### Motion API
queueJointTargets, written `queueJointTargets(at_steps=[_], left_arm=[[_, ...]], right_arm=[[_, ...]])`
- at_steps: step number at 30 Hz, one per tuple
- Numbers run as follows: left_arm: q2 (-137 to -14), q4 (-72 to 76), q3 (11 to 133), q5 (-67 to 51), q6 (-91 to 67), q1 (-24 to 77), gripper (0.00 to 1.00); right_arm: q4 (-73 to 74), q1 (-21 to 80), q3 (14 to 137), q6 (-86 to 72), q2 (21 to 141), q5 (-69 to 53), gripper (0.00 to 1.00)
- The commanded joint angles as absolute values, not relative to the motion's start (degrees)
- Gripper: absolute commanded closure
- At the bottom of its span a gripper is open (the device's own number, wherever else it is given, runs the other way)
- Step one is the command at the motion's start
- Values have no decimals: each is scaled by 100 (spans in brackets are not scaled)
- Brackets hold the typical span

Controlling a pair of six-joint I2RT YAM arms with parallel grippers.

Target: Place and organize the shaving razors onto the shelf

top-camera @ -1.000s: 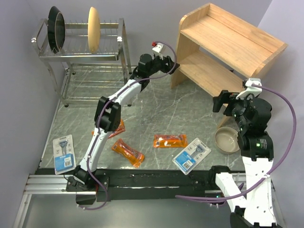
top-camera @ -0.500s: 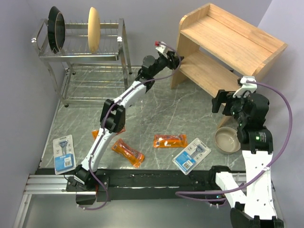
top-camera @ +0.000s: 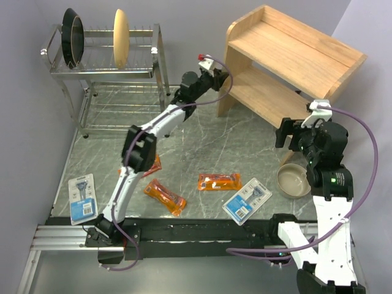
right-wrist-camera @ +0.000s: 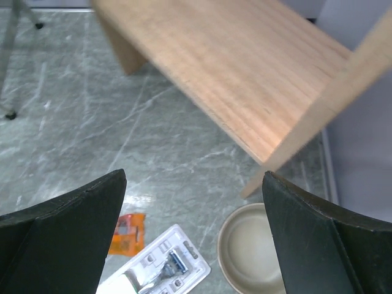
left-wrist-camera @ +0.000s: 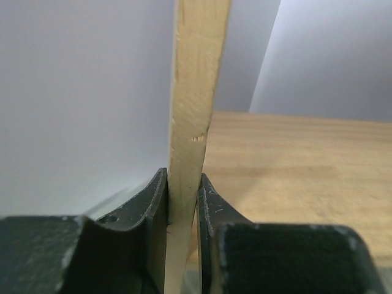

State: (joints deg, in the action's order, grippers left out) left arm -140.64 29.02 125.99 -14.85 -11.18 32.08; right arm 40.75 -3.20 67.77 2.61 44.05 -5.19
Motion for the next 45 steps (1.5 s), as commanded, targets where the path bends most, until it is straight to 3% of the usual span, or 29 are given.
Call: queueJointTargets(at_steps=[1, 12, 29, 32, 39, 45], left_arm=[[-12210, 2725, 11296, -933, -1494, 2918, 99], [-9926, 1222, 9055, 156, -1679, 2909, 99], [-8368, 255, 7235, -720, -1820, 3269, 96], [-8323, 255, 7154, -790, -1767, 3270, 93], [-8586, 351, 7426, -634, -1389, 3278, 68], [-8859, 343, 7796, -589, -1222, 3278, 68]], right_arm=[[3884, -369, 6540, 176, 4298, 368, 0], [3428, -475, 6188, 228, 4737, 1389, 0], [1135, -492, 5581, 1669, 5695, 449, 5], [800, -492, 5677, 1679, 6002, 299, 5], [466, -492, 6082, 1407, 6671, 150, 8], [-343, -483, 6054, 1609, 6925, 211, 7]])
